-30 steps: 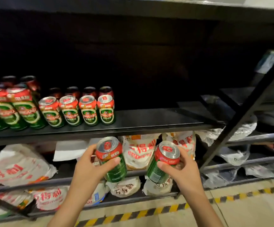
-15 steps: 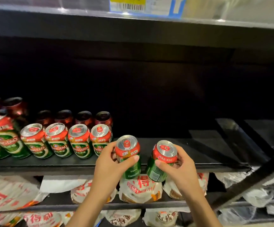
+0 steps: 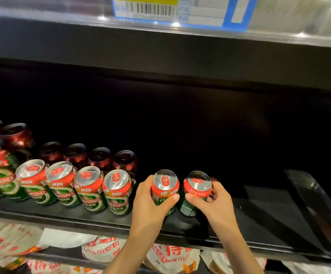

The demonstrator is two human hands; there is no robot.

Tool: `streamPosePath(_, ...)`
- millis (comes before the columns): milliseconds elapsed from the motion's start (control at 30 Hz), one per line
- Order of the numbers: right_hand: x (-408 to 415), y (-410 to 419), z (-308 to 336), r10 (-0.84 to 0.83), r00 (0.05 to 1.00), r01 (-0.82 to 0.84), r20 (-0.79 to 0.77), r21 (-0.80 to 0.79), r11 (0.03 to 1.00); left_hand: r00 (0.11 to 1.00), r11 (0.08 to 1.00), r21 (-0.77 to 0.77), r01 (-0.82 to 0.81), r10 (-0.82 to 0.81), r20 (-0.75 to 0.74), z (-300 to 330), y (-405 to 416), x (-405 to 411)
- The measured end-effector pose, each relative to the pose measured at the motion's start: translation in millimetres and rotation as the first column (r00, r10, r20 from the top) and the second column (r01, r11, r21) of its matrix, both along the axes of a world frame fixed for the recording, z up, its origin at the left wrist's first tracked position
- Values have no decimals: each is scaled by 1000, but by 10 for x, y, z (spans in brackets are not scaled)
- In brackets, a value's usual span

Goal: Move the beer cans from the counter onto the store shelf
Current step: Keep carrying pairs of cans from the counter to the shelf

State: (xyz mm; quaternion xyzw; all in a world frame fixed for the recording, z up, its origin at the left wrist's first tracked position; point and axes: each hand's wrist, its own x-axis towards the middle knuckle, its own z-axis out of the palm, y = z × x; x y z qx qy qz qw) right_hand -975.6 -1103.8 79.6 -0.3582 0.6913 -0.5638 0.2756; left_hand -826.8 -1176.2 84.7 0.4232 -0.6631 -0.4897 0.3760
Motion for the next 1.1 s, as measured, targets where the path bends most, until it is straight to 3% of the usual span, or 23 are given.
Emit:
streamPosePath(567, -150, -186, -185, 89, 992, -92, -84, -26, 995, 996, 997, -52, -61, 64, 58, -117, -154, -136)
streamPosePath(767, -23, -156, -368, 61, 998, -61, -4, -22, 998, 997, 997, -19, 70, -69, 15, -327, -186, -58)
streamPosePath(900, 3, -190, -514, -54, 997, 54, -62, 1, 999, 977, 984, -64, 167, -156, 145, -455, -239, 25)
streamPosePath(1100, -35, -200, -597, -61, 993, 63, -99, 8, 998, 985, 984, -103, 148, -138, 100, -495, -260, 55)
